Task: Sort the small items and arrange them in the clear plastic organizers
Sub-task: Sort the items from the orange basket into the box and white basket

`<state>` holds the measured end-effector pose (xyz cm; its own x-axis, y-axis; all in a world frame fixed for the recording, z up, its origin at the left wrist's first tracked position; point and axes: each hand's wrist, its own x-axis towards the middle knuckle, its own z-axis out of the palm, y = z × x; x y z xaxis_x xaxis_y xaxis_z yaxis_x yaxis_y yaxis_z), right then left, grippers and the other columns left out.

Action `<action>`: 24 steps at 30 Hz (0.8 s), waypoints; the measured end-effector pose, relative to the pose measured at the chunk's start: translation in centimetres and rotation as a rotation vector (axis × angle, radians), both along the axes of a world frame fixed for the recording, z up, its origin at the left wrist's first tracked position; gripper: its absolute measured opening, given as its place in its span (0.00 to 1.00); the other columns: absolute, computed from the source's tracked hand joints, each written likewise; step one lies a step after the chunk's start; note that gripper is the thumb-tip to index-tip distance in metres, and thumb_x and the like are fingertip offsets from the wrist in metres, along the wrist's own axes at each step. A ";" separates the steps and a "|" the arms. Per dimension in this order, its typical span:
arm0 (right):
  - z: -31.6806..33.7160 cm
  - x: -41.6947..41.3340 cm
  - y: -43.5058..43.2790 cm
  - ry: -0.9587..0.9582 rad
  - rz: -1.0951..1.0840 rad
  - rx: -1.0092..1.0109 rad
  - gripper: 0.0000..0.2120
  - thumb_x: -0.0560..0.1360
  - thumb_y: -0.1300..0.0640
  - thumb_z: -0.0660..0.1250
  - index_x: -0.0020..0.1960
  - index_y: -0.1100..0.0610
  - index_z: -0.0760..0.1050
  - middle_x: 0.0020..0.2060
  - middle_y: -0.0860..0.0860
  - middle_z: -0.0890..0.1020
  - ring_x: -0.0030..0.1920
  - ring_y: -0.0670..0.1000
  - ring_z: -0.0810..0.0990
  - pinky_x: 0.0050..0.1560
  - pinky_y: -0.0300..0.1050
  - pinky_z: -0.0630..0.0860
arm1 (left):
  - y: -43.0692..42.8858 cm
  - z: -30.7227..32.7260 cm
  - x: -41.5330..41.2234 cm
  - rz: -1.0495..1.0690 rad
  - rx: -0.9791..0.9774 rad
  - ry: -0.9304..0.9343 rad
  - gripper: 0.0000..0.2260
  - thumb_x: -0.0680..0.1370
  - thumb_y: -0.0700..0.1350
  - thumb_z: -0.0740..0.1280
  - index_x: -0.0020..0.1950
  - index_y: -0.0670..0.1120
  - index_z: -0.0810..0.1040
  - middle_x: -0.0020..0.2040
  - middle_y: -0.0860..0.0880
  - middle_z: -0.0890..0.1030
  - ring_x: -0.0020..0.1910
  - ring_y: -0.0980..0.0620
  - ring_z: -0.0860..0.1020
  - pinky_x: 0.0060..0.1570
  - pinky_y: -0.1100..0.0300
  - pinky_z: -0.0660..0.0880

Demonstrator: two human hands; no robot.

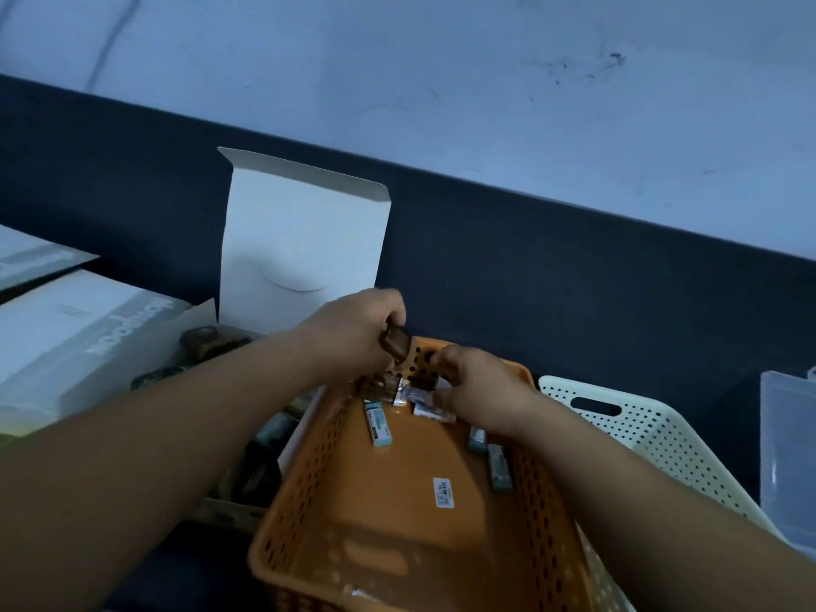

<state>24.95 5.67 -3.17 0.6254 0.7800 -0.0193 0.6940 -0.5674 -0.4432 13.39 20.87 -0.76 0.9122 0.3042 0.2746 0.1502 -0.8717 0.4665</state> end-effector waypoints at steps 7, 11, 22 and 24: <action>-1.0 -1.5 6.0 -0.121 0.197 -0.214 0.17 0.76 0.48 0.67 0.63 0.49 0.72 0.56 0.47 0.79 0.54 0.51 0.77 0.53 0.46 0.76 | 2.9 0.2 -6.3 0.181 -0.177 -0.081 0.22 0.69 0.44 0.74 0.61 0.53 0.73 0.56 0.55 0.73 0.50 0.55 0.76 0.47 0.58 0.77; -2.1 -1.8 7.9 -0.261 0.240 -0.312 0.11 0.75 0.49 0.68 0.55 0.50 0.73 0.51 0.50 0.78 0.49 0.51 0.77 0.49 0.46 0.75 | 4.5 -0.6 -8.9 0.291 -0.222 -0.107 0.21 0.68 0.45 0.76 0.58 0.53 0.75 0.55 0.53 0.74 0.50 0.53 0.77 0.52 0.54 0.77; 4.7 -3.7 5.8 0.008 0.100 0.160 0.11 0.71 0.54 0.74 0.50 0.50 0.75 0.45 0.45 0.80 0.46 0.45 0.79 0.46 0.44 0.78 | 7.2 -3.2 -11.2 0.467 -0.151 -0.007 0.21 0.68 0.51 0.76 0.58 0.54 0.73 0.54 0.53 0.75 0.50 0.53 0.74 0.49 0.57 0.74; 5.0 -5.3 6.6 0.106 0.197 0.230 0.10 0.71 0.55 0.75 0.50 0.50 0.76 0.44 0.44 0.82 0.45 0.43 0.81 0.47 0.41 0.78 | 7.1 -3.4 -11.3 0.472 -0.151 0.049 0.23 0.68 0.53 0.75 0.60 0.54 0.74 0.56 0.53 0.76 0.51 0.53 0.75 0.52 0.55 0.75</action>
<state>19.62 12.27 1.86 0.4655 0.8776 0.1148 0.7238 -0.3028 -0.6200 2.10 27.99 -4.17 0.6761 0.7201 0.1558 0.5373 -0.6267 0.5645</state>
